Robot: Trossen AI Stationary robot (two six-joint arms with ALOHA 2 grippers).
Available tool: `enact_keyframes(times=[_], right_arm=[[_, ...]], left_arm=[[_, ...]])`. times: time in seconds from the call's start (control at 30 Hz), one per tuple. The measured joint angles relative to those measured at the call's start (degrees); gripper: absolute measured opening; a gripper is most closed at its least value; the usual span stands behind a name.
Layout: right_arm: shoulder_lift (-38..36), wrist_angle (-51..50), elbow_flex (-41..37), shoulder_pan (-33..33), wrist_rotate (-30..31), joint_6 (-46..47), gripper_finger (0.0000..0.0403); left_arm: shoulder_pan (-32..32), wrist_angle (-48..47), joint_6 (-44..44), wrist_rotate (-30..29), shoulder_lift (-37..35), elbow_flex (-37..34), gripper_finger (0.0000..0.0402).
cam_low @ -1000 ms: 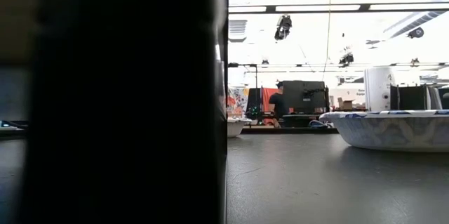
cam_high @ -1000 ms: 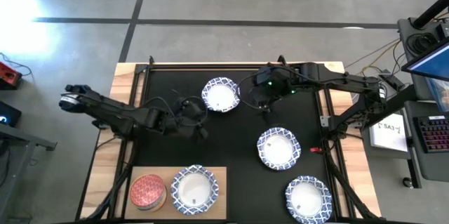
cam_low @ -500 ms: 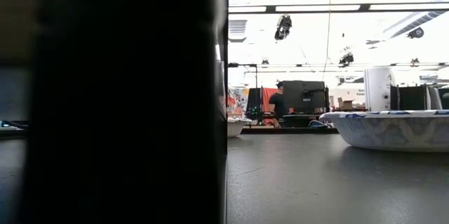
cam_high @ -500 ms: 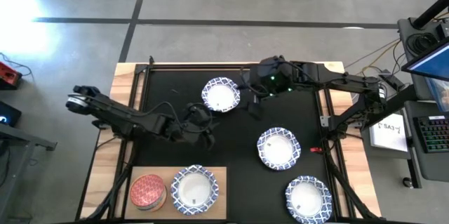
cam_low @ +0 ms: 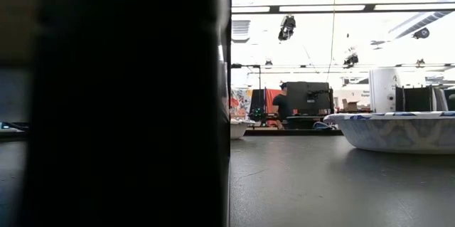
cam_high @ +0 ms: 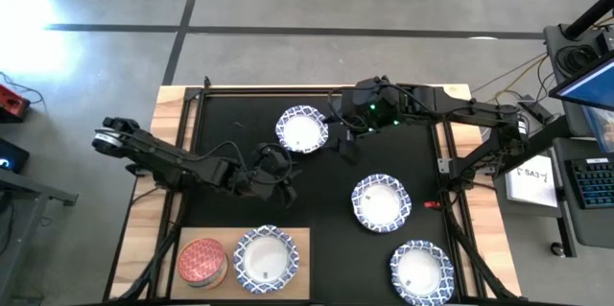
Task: Place and stack bowls onto a shelf
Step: Stack the white patterned bowl on top of the white patterned bowl on the shelf
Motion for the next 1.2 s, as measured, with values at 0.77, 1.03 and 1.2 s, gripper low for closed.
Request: enact_keyframes(times=[0.77, 1.03, 1.2], right_arm=[[-0.07, -28.35, -7.73, 5.96, 1.75, 20.5, 0.0359], [-0.07, -27.41, -18.17, 11.6, 1.66, 30.01, 0.0359], [-0.07, -22.45, -24.7, 14.97, -0.3, 36.09, 0.0359]], left_arm=[[-0.72, 0.0, -0.72, 0.07, 0.0, 0.0, 0.0107], [-2.31, -0.79, -0.68, 0.55, 0.0, 0.0, 0.0107], [-3.73, -1.1, 1.7, 2.38, -0.75, 0.0, 0.0107]])
